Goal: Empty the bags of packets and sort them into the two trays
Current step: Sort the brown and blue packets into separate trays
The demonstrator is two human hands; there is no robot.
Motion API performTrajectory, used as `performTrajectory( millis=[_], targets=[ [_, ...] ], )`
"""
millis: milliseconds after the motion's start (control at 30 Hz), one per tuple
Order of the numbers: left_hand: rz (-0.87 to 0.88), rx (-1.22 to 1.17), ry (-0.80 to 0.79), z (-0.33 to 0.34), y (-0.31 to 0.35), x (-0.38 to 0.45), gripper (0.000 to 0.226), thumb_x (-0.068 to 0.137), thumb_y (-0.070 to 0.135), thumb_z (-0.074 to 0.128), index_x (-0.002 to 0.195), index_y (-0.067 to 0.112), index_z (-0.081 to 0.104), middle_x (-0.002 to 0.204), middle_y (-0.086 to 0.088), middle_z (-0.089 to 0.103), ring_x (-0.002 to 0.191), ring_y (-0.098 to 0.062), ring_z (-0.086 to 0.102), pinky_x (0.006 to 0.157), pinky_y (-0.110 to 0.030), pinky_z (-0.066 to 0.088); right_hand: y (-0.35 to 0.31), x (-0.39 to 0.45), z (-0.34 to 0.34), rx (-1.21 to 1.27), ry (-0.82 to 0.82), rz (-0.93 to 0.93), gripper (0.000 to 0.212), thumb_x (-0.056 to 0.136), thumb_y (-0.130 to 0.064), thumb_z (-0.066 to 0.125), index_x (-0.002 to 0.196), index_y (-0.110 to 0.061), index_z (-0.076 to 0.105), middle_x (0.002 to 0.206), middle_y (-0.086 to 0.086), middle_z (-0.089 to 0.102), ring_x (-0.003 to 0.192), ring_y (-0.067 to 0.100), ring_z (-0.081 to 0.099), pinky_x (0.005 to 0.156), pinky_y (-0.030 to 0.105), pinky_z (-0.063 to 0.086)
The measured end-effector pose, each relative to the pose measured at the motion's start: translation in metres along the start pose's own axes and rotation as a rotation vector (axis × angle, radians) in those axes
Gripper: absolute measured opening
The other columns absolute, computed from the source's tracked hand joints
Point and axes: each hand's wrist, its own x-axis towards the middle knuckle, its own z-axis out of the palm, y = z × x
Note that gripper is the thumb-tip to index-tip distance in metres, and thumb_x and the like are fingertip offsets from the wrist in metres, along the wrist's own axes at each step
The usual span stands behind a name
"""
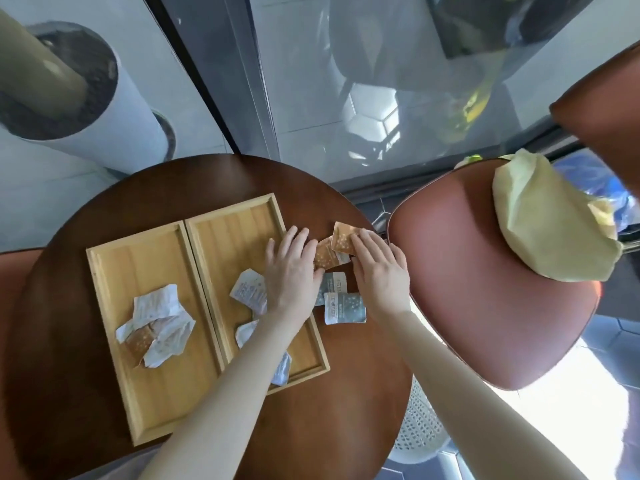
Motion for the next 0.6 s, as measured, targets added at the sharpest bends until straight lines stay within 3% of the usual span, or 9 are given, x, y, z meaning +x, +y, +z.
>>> performTrajectory(
  millis=[167, 267, 467, 533, 600],
  targets=[
    [-0.087, -0.077, 0.045, -0.005, 0.013, 0.002, 0.032, 0.08, 0.022, 0.068, 0.109, 0.014, 0.056, 0.115, -0.005, 0.062, 0.113, -0.025, 0.048, 0.096, -0.039, 0.032, 0.0, 0.009, -0.003, -0.042, 0.083, -0.053, 0.024, 0.073, 0.002, 0.068, 0.097, -0.005, 0.07, 0.101, 0.01, 0.074, 0.096, 0.025, 0.069, 0.077, 0.038, 0.053],
    [-0.108, -0.118, 0.066, -0.01, 0.015, -0.001, 0.029, 0.081, 0.025, 0.067, 0.105, 0.013, 0.058, 0.106, -0.005, 0.066, 0.102, -0.025, 0.053, 0.087, -0.038, 0.037, -0.001, 0.016, -0.015, 0.038, 0.038, -0.055, 0.02, 0.074, 0.005, 0.065, 0.091, -0.004, 0.071, 0.092, 0.012, 0.075, 0.087, 0.028, 0.071, 0.074, 0.038, 0.053],
    [-0.141, -0.502, 0.067, -0.028, 0.007, -0.018, 0.012, 0.083, 0.014, 0.065, 0.092, 0.006, 0.062, 0.092, -0.009, 0.069, 0.082, -0.023, 0.062, 0.069, -0.035, 0.053, -0.011, 0.024, -0.039, 0.023, -0.165, -0.027, 0.023, 0.095, -0.015, 0.046, 0.094, -0.007, 0.068, 0.079, 0.009, 0.073, 0.07, 0.028, 0.065, 0.09, 0.037, 0.043],
    [-0.18, -0.611, 0.079, -0.036, -0.001, -0.027, 0.012, 0.08, 0.011, 0.069, 0.088, 0.004, 0.064, 0.086, -0.01, 0.07, 0.073, -0.02, 0.062, 0.066, -0.029, 0.05, -0.023, 0.023, -0.047, 0.056, -0.193, -0.029, 0.025, 0.095, -0.017, 0.044, 0.099, -0.007, 0.067, 0.081, 0.009, 0.073, 0.07, 0.029, 0.064, 0.081, 0.036, 0.046],
    [-0.224, -0.721, 0.086, -0.045, -0.012, -0.04, 0.011, 0.076, 0.006, 0.071, 0.084, 0.002, 0.066, 0.081, -0.012, 0.07, 0.068, -0.02, 0.061, 0.066, -0.022, 0.046, -0.039, 0.02, -0.056, 0.087, -0.208, -0.012, 0.025, 0.093, -0.016, 0.044, 0.099, -0.007, 0.066, 0.075, 0.011, 0.071, 0.064, 0.03, 0.061, 0.063, 0.035, 0.047]
  ],
)
